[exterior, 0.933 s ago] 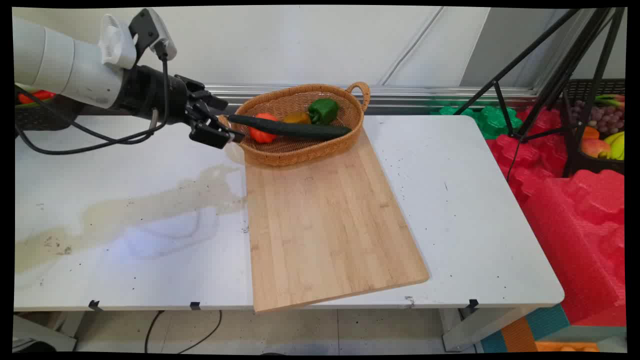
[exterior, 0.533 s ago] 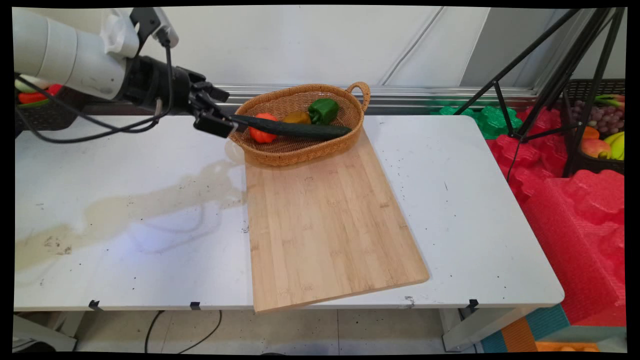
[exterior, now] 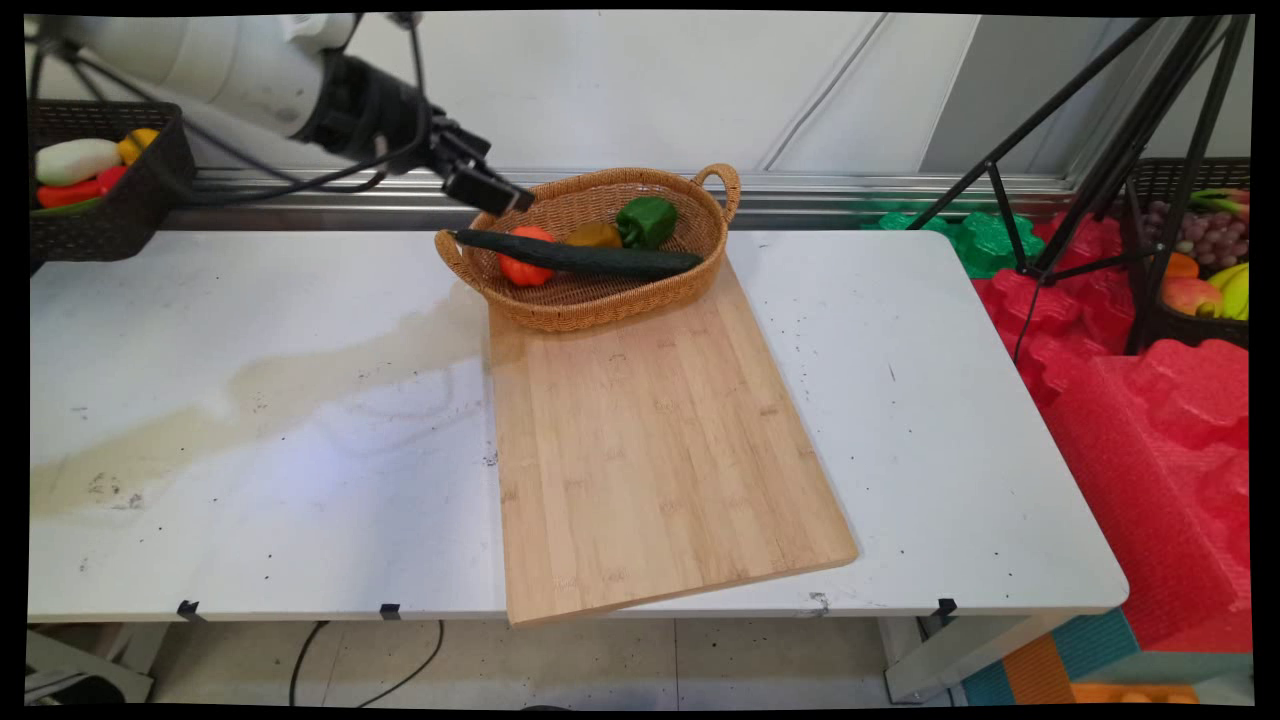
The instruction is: Pick up the potato from the vegetable basket
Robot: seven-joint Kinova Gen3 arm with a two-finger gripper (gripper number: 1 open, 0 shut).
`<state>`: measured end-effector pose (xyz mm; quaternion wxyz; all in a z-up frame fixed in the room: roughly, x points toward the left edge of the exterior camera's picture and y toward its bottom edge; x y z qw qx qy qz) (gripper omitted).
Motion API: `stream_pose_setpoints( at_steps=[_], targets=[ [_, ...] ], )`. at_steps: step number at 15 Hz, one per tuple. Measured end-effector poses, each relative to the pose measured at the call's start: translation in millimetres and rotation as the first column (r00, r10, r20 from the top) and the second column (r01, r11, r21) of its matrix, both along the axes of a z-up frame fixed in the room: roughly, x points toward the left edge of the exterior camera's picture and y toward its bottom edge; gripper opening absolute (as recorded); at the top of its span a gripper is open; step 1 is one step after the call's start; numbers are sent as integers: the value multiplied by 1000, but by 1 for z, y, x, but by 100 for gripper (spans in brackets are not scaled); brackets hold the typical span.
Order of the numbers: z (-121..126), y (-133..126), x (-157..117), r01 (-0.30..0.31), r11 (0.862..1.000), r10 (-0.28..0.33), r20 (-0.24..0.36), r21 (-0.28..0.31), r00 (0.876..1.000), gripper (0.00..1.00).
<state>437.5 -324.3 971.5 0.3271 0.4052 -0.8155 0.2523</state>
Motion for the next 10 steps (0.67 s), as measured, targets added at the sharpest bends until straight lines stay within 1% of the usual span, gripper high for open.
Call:
stream_pose_setpoints(
  at_steps=[4,5,10],
  targets=[
    [4,-43,-12,-51,998,51,10,30,999,100],
    [4,-49,-13,-60,998,60,12,37,998,100],
    [-8,-103,-25,-125,987,122,41,100,992,100]
  ],
)
